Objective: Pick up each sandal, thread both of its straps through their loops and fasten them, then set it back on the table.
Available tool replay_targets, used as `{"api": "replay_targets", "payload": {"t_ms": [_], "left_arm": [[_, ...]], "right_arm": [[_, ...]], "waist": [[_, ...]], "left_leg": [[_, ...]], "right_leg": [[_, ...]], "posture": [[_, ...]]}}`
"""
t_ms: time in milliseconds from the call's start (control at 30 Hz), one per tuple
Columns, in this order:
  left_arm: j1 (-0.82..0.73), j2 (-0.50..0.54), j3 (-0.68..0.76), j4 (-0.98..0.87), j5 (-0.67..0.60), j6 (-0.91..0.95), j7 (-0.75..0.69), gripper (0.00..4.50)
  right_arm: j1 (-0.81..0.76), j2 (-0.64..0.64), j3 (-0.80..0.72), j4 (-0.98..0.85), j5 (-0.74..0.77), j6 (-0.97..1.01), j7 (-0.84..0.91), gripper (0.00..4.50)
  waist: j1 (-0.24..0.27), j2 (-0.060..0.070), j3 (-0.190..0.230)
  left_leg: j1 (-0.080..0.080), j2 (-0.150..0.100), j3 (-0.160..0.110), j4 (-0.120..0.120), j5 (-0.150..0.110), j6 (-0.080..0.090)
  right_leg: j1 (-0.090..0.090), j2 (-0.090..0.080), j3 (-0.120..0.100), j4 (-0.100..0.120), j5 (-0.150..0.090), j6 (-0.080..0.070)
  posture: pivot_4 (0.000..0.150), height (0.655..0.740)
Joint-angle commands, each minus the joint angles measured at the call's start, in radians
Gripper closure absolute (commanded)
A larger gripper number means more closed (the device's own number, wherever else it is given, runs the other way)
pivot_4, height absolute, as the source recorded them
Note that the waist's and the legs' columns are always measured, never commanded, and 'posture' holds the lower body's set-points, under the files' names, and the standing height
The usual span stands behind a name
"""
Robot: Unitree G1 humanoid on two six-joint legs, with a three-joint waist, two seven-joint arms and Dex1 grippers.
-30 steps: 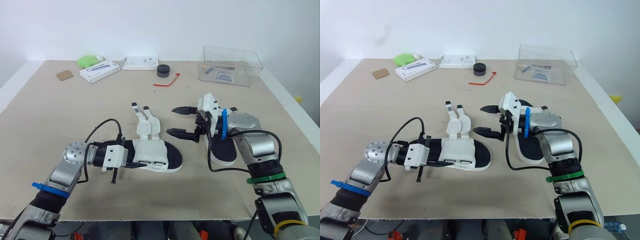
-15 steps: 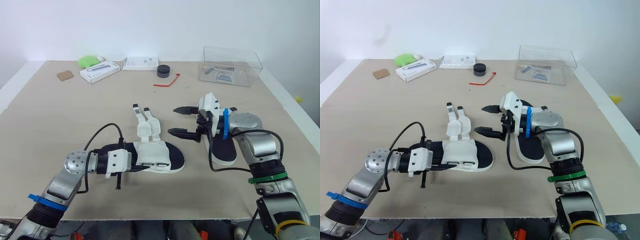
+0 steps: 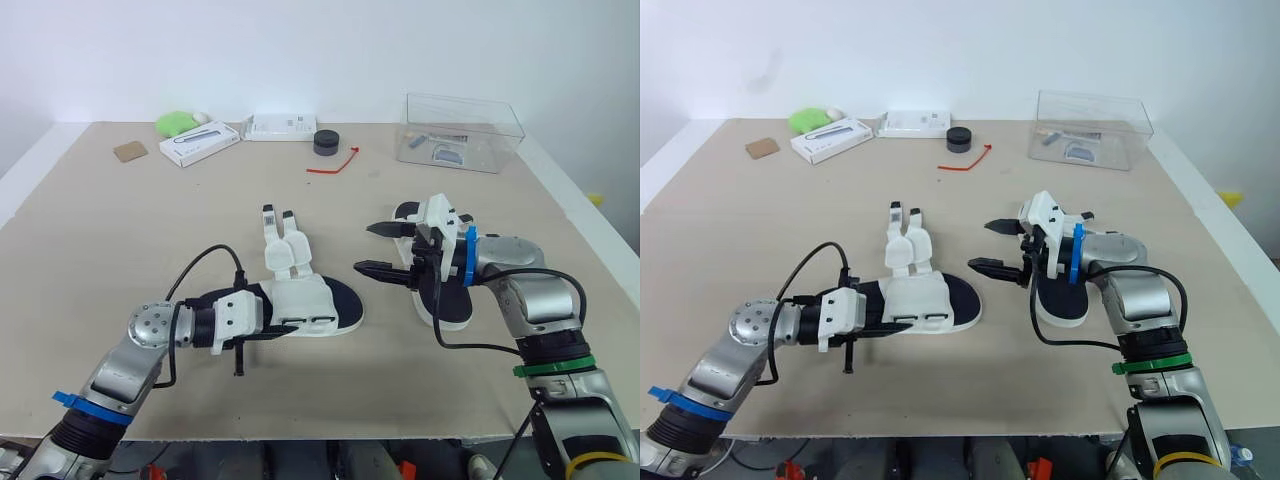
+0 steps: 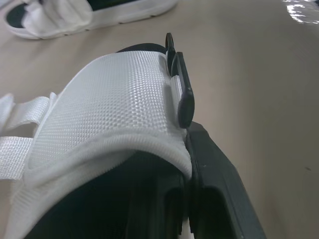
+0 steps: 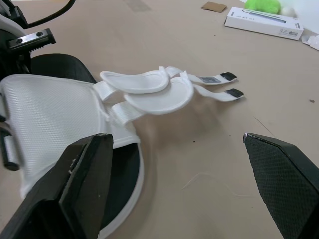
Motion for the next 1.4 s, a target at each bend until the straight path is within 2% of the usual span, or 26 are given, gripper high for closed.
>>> {"api": "replay_targets", "payload": {"t_ms": [33, 100, 133, 233, 267, 300, 400, 500, 533, 633, 667, 700, 733, 1000, 1400], "left_arm": [[-0.007, 0.029, 0.021, -0.072, -0.069, 0.028, -0.045, 2.93], [-0.002, 0.057, 0.047, -0.098, -0.111, 0.066, -0.063, 2.48], [0.0, 0.07, 0.058, -0.107, -0.128, 0.084, -0.07, 1.91], [0.024, 0.117, 0.094, -0.146, -0.199, 0.161, -0.09, 0.96], [0.035, 0.133, 0.108, -0.159, -0.222, 0.185, -0.095, 0.4], [0.05, 0.155, 0.123, -0.165, -0.234, 0.198, -0.105, 0.23], [0.094, 0.206, 0.183, -0.15, -0.251, 0.208, -0.125, 0.23], [0.114, 0.228, 0.204, -0.153, -0.254, 0.205, -0.13, 0.08], [0.117, 0.229, 0.214, -0.153, -0.258, 0.205, -0.128, 0.08], [0.093, 0.22, 0.253, -0.121, -0.275, 0.216, -0.103, 0.08], [0.072, 0.211, 0.26, -0.104, -0.279, 0.222, -0.09, 0.08], [0.04, 0.195, 0.264, -0.087, -0.289, 0.238, -0.07, 0.08], [0.005, 0.172, 0.266, -0.072, -0.302, 0.259, -0.039, 0.08], [-0.098, 0.067, 0.283, -0.081, -0.386, 0.45, 0.139, 0.08], [-0.183, 0.029, 0.316, -0.004, -0.47, 0.698, 0.28, 0.08]], "right_arm": [[-0.003, -0.006, -0.003, -0.041, 0.001, -0.024, 0.013, 0.0], [0.004, -0.013, 0.005, -0.042, 0.002, -0.02, 0.03, 0.0], [0.006, -0.014, 0.007, -0.042, 0.003, -0.016, 0.034, 0.0], [0.019, -0.019, 0.01, -0.063, 0.016, 0.015, 0.045, 0.0], [0.028, -0.022, 0.01, -0.079, 0.022, 0.029, 0.048, 0.0], [0.041, -0.028, 0.01, -0.098, 0.028, 0.043, 0.052, 0.0], [0.076, -0.036, 0.01, -0.147, 0.037, 0.066, 0.055, 0.0], [0.082, -0.029, 0.016, -0.177, 0.053, 0.099, 0.05, 0.82], [0.086, -0.026, 0.025, -0.192, 0.058, 0.11, 0.054, 1.73], [0.102, -0.016, 0.081, -0.202, 0.015, 0.069, 0.064, 2.65], [0.098, -0.011, 0.095, -0.19, 0.0, 0.056, 0.057, 3.27], [0.089, -0.001, 0.109, -0.175, -0.017, 0.042, 0.049, 3.58], [0.078, 0.008, 0.124, -0.163, -0.029, 0.038, 0.042, 4.33], [0.1, 0.016, 0.195, -0.168, -0.089, 0.019, 0.041, 4.44], [0.108, 0.025, 0.22, -0.142, -0.153, -0.026, 0.029, 4.44]], "waist": [[0.0, 0.0, 0.0], [0.0, 0.0, 0.0], [0.0, 0.0, 0.0], [0.0, 0.0, 0.0], [0.0, 0.0, 0.0], [0.001, 0.0, 0.0], [0.001, 0.0, 0.0], [0.001, 0.0, 0.0], [0.001, 0.0, 0.0], [0.0, 0.0, 0.0], [0.001, 0.0, 0.0], [0.001, 0.0, 0.0], [0.001, 0.0, 0.0], [0.001, -0.001, 0.001], [0.001, -0.001, 0.001]], "left_leg": [[0.0, 0.0, 0.0, 0.0, 0.0, 0.0], [0.0, 0.0, 0.0, 0.0, 0.0, 0.0], [0.0, 0.0, 0.0, 0.0, 0.0, 0.0], [0.0, 0.0, 0.0, 0.0, 0.0, 0.0], [0.0, 0.001, 0.0, 0.0, 0.0, 0.0], [0.0, 0.001, 0.0, 0.0, 0.0, 0.0], [0.0, 0.001, 0.0, 0.0, 0.0, 0.0], [0.0, 0.001, 0.0, 0.0, 0.0, 0.0], [0.001, 0.001, 0.0, 0.0, 0.0, 0.0], [0.001, 0.002, 0.0, 0.0, 0.0, -0.001], [0.001, 0.002, 0.0, 0.0, 0.0, -0.001], [0.001, 0.003, 0.0, 0.0, 0.0, -0.001], [0.001, 0.003, 0.0, 0.0, 0.001, -0.001], [0.0, 0.002, 0.0, 0.002, 0.0, -0.001], [0.001, 0.002, -0.001, 0.002, 0.001, -0.002]], "right_leg": [[0.0, 0.0, 0.0, 0.0, 0.0, 0.0], [0.0, 0.0, 0.0, 0.0, 0.0, 0.0], [0.0, 0.0, 0.0, 0.0, 0.0, 0.0], [0.0, 0.0, 0.0, 0.0, 0.0, 0.0], [0.0, 0.0, 0.0, 0.0, 0.0, 0.0], [0.0, 0.0, 0.0, 0.0, 0.0, 0.0], [0.0, 0.0, 0.0, 0.0, -0.001, 0.0], [0.0, 0.001, -0.001, 0.0, -0.002, 0.0], [0.0, 0.001, -0.001, 0.0, -0.004, 0.004], [0.0, 0.001, -0.001, 0.0, -0.004, 0.004], [0.0, 0.002, -0.001, 0.0, -0.004, 0.004], [0.0, 0.002, -0.001, 0.0, -0.004, 0.004], [0.0, 0.003, -0.001, 0.001, -0.004, 0.004], [0.0, 0.002, 0.0, 0.001, -0.001, 0.0], [0.001, 0.003, 0.0, 0.002, -0.001, 0.0]], "posture": [[0.15, 0.74], [0.15, 0.74], [0.15, 0.74], [0.15, 0.74], [0.15, 0.74], [0.15, 0.74], [0.15, 0.74], [0.15, 0.74], [0.15, 0.74], [0.15, 0.74], [0.15, 0.74], [0.15, 0.74], [0.15, 0.74], [0.15, 0.74], [0.15, 0.74]]}}
